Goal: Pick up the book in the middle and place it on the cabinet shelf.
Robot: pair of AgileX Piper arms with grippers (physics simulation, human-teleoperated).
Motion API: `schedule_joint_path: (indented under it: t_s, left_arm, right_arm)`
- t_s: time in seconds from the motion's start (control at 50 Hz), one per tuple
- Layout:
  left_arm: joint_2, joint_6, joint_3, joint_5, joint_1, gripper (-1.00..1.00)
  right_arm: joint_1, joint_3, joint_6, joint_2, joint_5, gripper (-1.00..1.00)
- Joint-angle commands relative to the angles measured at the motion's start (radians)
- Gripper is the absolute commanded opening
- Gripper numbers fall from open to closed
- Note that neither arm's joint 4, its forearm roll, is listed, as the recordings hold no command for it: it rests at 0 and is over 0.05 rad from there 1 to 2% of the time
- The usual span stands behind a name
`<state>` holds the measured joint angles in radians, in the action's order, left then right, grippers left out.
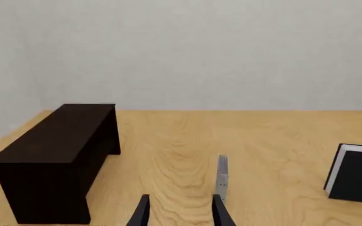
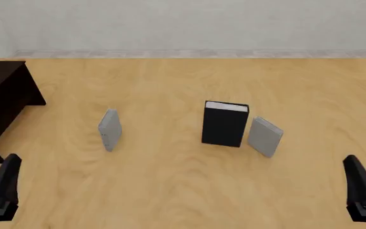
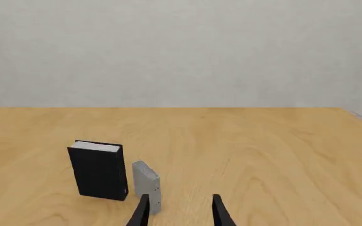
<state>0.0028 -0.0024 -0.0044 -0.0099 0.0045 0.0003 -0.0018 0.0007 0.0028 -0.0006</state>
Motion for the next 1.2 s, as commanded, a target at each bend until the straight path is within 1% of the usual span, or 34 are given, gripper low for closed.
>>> schedule_joint_path:
  t_s: [0.02, 0.18, 0.2, 0.22, 0.24, 0.26, 0.28, 0.38, 0.4, 0.42, 0.44, 0.46, 0.48, 0.5, 0.54, 0.56, 0.58, 0.6, 0.62, 0.64, 0.7, 0.74, 0.76, 0.8, 0.82, 0.84, 0.86, 0.9, 0.94, 1.02, 1.04, 1.1, 1.16, 1.2]
  left_arm:
    - [-0.001, -0.019, -0.002, 0.003, -0.011, 1.0]
    - [0.005, -0.026, 0.0, 0.01, -0.021, 1.0]
    - [0.024, -0.05, -0.004, 0.0, -0.013, 1.0]
    - [0.027, -0.042, -0.007, -0.005, -0.016, 1.0]
    - [0.052, -0.047, -0.012, -0.025, -0.018, 1.0]
    - [0.102, -0.084, -0.019, -0.06, -0.015, 1.0]
    - [0.121, -0.078, -0.035, -0.077, -0.015, 1.0]
    - [0.258, -0.099, -0.086, -0.182, -0.041, 1.0]
    - [0.286, -0.075, -0.1, -0.199, -0.066, 1.0]
    - [0.287, -0.075, -0.099, -0.201, -0.066, 1.0]
    - [0.309, -0.084, -0.106, -0.212, -0.065, 1.0]
    - [0.358, -0.131, -0.122, -0.238, -0.047, 1.0]
    - [0.381, -0.136, -0.129, -0.247, -0.059, 1.0]
    - [0.385, -0.084, -0.139, -0.251, -0.097, 1.0]
    - [0.454, -0.091, -0.162, -0.292, -0.089, 1.0]
    - [0.493, -0.071, -0.171, -0.314, -0.091, 1.0]
    - [0.494, -0.071, -0.171, -0.315, -0.091, 1.0]
    - [0.531, -0.074, -0.2, -0.328, -0.1, 1.0]
    - [0.557, -0.046, -0.213, -0.34, -0.113, 1.0]
    - [0.594, -0.04, -0.229, -0.355, -0.123, 1.0]
    - [0.64, -0.019, -0.265, -0.357, -0.157, 1.0]
    - [0.638, -0.02, -0.275, -0.353, -0.169, 1.0]
    - [0.671, -0.004, -0.295, -0.361, -0.195, 1.0]
    - [0.683, 0.0, -0.303, -0.362, -0.204, 1.0]
    - [0.716, 0.001, -0.321, -0.368, -0.206, 1.0]
    - [0.746, 0.026, -0.333, -0.373, -0.219, 1.0]
    - [0.74, 0.009, -0.34, -0.37, -0.236, 1.0]
    - [0.775, 0.03, -0.364, -0.37, -0.258, 1.0]
    - [0.779, 0.021, -0.369, -0.372, -0.264, 1.0]
    - [0.843, 0.047, -0.41, -0.391, -0.299, 1.0]
    - [0.877, 0.044, -0.436, -0.393, -0.296, 1.0]
    - [0.938, 0.093, -0.479, -0.4, -0.326, 1.0]
    - [0.98, 0.112, -0.524, -0.4, -0.351, 1.0]
    - [1.012, 0.112, -0.556, -0.401, -0.357, 1.0]
  right_arm:
    - [0.0, -0.006, 0.002, 0.0, 0.007, 1.0]
    - [0.0, -0.002, 0.001, 0.002, 0.002, 1.0]
    - [0.0, 0.0, 0.001, 0.006, -0.003, 1.0]
    - [0.0, 0.0, 0.002, 0.005, -0.002, 1.0]
    - [0.0, -0.001, 0.004, 0.004, -0.001, 1.0]
    - [0.0, -0.001, 0.005, 0.005, -0.001, 1.0]
    - [0.0, 0.0, 0.003, 0.006, -0.003, 1.0]
    - [0.0, -0.001, 0.004, 0.006, -0.002, 1.0]
    - [0.0, -0.001, 0.004, 0.006, -0.002, 1.0]
    - [0.0, -0.001, 0.004, 0.006, -0.002, 1.0]
    - [0.0, 0.0, 0.003, 0.009, -0.006, 1.0]
    - [0.0, 0.0, 0.002, 0.011, -0.008, 1.0]
    - [0.0, 0.0, 0.001, 0.011, -0.008, 1.0]
    - [0.0, 0.0, 0.001, 0.01, -0.006, 1.0]
    - [0.0, 0.0, 0.004, 0.013, -0.009, 1.0]
    - [0.0, 0.0, 0.004, 0.013, -0.01, 1.0]
    - [0.0, 0.0, 0.004, 0.013, -0.01, 1.0]
    - [0.0, 0.0, 0.003, 0.013, -0.01, 1.0]
    - [0.0, 0.001, 0.003, 0.015, -0.013, 1.0]
    - [0.0, 0.001, 0.001, 0.015, -0.012, 1.0]
    - [0.0, 0.0, 0.003, 0.016, -0.012, 1.0]
    - [0.0, 0.0, 0.003, 0.018, -0.015, 1.0]
    - [0.0, 0.0, 0.003, 0.018, -0.015, 1.0]
    - [0.0, 0.0, 0.003, 0.018, -0.014, 1.0]
    - [0.0, 0.0, 0.002, 0.017, -0.014, 1.0]
    - [0.0, 0.0, 0.001, 0.018, -0.015, 1.0]
    - [0.0, 0.0, 0.001, 0.02, -0.017, 1.0]
    - [0.0, 0.0, 0.003, 0.018, -0.015, 1.0]
    - [0.0, 0.0, 0.003, 0.019, -0.016, 1.0]
    - [0.0, 0.001, 0.001, 0.021, -0.018, 1.0]
    - [0.0, 0.001, 0.001, 0.021, -0.019, 1.0]
    - [0.0, 0.001, 0.003, 0.02, -0.017, 1.0]
    - [0.0, 0.001, 0.002, 0.028, -0.025, 1.0]
    - [0.0, 0.001, 0.001, 0.026, -0.024, 1.0]
